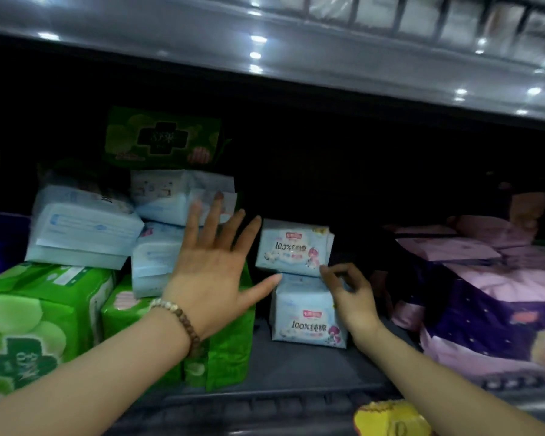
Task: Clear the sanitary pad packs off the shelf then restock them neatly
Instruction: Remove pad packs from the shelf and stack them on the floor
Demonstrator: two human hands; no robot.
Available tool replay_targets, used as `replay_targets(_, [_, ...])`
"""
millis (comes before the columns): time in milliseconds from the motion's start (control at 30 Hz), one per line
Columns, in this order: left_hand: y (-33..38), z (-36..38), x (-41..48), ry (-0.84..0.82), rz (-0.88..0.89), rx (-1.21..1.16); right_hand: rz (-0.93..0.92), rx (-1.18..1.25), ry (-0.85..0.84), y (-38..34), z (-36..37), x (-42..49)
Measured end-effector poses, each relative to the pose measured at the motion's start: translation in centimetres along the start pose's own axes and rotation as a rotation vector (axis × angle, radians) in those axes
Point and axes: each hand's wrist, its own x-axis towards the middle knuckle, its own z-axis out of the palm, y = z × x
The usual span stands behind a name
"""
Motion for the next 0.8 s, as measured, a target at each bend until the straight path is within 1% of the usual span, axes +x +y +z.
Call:
replay_targets(67, [2.3, -0.9, 0.0, -0.013, 0.001, -0.121, -0.036, -0.045, -0.025, -0.8, -1.7, -0.6])
replay_targets(100, [3.5, -1.3, 0.0, -0.065, -0.004, -0.202, -0.034, -0.069, -0.03, -1.4, -2.5, -0.7])
replay_targets(133, [4.6, -1.2, 0.0, -0.142, -0.016, -0.291, -0.022, -0.079, -0.029, -2.0, -3.3, -0.8])
replay_targets(200, [6.6, -0.4, -0.1, -0.382, -0.024, -0.514, 0.03, -0.074, -0.014, -3.3, -4.6, -1.1])
replay_targets(233, [7.6, -0.2, -0.1, -0.494, -0.054, -0.657, 0.083, -0.074, -0.006, -4.0, -4.9, -1.4])
replay_targets(267, [8.4, 0.0, -0.2, -0.575, -0.09, -0.795, 0.174, -0.062, -0.008, -4.5, -5.1, -1.7])
replay_targets(300, [9.1, 0.4, -0.4, -0.622, -0.125, -0.905, 0.304, -0.039, -0.028, -5.0, -5.2, -2.0])
replay_targets(367, [9.9, 1.2, -0.8, -0.606, -0.186, -1.029, 0.558, 0.008, -0.124, -5.8, -5.0, -2.8])
replay_targets(400, [10.0, 1.5, -1.0, -0.572, -0.216, -1.055, 0.632, -0.001, -0.167, -6.0, -4.9, -2.9])
replay_targets(467, [9.8, 2.4, -0.8, -0.575, -0.273, -1.055, 0.686, -0.093, -0.222, -6.3, -5.0, -2.8])
replay_targets(567, [9.3, 3.6, -0.1, -0.628, -0.341, -1.057, 0.613, -0.171, -0.232, -6.5, -5.3, -2.3])
replay_targets(667, [9.4, 4.6, 2.2, -0.585, -0.482, -1.144, 0.513, -0.128, -0.195, -5.8, -5.2, -1.0])
replay_targets(767, [9.6, 6.2, 6.0, -0.606, -0.696, -1.055, 0.568, -0.042, -0.222, -5.6, -4.4, 0.0])
replay_targets(800, [9.6, 6.7, 7.2, -0.618, -0.725, -1.002, 0.603, -0.006, -0.241, -5.4, -4.0, 0.4])
